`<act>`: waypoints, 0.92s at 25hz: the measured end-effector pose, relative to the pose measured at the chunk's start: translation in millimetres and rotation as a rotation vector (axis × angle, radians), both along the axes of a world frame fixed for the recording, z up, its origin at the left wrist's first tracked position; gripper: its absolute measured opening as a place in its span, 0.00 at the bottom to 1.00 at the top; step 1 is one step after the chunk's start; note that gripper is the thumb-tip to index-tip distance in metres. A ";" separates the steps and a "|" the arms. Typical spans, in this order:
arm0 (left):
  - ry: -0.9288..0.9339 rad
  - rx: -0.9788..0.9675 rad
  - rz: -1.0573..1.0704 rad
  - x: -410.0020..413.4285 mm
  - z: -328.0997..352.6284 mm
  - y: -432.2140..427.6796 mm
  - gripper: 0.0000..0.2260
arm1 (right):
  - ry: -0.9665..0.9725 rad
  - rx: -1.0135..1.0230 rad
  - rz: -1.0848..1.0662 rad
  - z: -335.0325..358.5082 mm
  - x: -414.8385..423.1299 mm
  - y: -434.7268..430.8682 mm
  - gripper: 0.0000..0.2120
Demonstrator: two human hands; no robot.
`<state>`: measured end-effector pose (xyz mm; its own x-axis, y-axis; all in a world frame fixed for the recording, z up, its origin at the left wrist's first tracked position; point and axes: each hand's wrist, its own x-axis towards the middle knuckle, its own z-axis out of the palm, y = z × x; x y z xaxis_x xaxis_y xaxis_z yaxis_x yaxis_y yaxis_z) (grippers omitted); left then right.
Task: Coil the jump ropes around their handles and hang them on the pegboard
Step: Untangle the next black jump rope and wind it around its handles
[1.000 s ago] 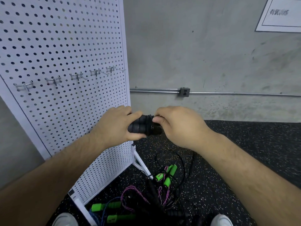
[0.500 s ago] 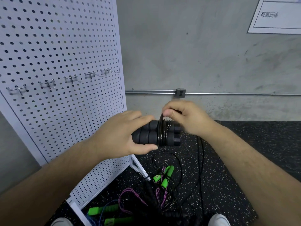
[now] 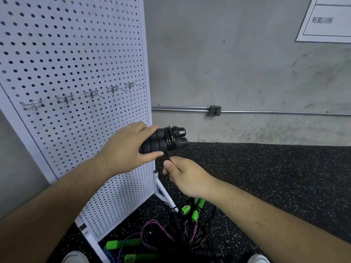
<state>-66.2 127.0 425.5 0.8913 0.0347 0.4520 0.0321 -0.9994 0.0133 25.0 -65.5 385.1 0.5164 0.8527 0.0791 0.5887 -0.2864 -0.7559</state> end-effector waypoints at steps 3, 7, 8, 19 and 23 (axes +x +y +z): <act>-0.010 0.026 0.078 4.5 -3.8 17.8 0.29 | -0.136 -0.041 0.001 11.0 -10.5 -2.1 0.14; 0.023 0.055 0.114 8.5 -10.3 30.3 0.30 | -0.258 -0.037 0.006 33.0 -21.1 -6.9 0.16; 0.031 0.059 0.103 10.2 -12.0 29.4 0.30 | -0.285 -0.042 0.003 38.9 -21.8 -8.7 0.16; 0.161 0.080 -0.119 15.2 -18.6 -7.9 0.26 | -0.865 -0.053 -0.100 72.4 20.0 -31.6 0.15; 0.162 0.083 -0.243 10.2 -15.7 -29.0 0.25 | -0.814 0.001 -0.056 66.2 48.8 -36.8 0.14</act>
